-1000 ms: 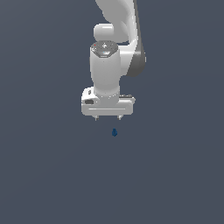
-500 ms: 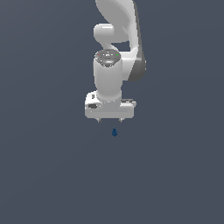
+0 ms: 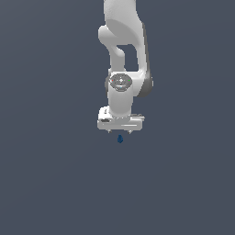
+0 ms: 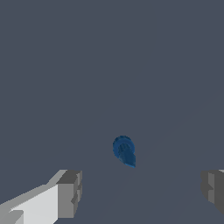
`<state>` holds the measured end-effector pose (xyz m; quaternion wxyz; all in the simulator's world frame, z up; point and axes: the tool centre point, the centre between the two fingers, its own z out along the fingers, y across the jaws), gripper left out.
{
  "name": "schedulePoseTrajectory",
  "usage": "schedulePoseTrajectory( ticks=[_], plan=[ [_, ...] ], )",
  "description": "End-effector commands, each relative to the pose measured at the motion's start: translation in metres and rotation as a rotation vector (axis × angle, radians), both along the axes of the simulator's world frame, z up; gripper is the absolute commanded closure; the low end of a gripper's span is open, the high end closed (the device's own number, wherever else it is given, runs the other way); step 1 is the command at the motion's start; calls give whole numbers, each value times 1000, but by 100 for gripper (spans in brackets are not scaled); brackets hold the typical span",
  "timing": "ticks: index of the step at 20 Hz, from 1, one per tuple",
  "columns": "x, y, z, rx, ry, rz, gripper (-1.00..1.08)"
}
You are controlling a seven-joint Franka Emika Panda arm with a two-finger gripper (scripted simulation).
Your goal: Pick up the object and move it to a goal position.
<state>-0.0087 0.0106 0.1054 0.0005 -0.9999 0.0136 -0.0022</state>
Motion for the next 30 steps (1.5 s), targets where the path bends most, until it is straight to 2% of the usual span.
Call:
schedulePoseTrajectory(
  ticks=[1,8,17,23,24,30],
  plan=[
    [-3,2,-9,-1,3,-4,-92],
    [-4,3,-15,-1,5,-4,-92],
    [-5,4,-53,-1,5,-5,-92],
    [-4,4,-63,-1,4,-5,-92],
    [-4,4,-63,-1,4,-5,108],
    [-4,4,-63,-1,4,-5,108]
  ],
)
